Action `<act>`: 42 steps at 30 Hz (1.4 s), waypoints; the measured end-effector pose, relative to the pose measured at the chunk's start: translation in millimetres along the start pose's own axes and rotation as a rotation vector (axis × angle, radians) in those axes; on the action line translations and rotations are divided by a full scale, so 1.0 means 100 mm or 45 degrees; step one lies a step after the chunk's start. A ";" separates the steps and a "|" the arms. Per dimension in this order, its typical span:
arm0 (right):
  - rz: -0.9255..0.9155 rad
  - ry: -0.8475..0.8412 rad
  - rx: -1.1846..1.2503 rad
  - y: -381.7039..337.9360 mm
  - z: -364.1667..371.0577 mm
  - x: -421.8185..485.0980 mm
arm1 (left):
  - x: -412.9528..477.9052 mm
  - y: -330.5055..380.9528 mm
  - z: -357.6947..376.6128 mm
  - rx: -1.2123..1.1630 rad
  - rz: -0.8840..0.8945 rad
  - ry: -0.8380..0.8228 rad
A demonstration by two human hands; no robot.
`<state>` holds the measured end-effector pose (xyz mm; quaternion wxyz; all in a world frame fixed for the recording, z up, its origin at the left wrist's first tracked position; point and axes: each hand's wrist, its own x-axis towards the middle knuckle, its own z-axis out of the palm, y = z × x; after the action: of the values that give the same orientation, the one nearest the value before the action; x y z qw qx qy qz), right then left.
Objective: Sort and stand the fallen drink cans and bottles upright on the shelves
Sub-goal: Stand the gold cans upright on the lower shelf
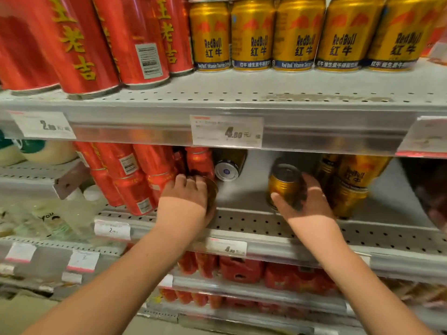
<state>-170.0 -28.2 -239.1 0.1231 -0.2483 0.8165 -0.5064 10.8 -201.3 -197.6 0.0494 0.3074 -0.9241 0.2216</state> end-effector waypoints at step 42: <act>0.109 -0.047 -0.027 -0.13 0.18 -0.19 | 0.57 0.52 -0.47 -1.946 0.111 -0.175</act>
<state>-142.3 -36.9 -236.8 0.1571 -0.2240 0.8293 -0.4873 -68.1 -174.4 -162.1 0.1817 0.1641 -0.8328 -0.4964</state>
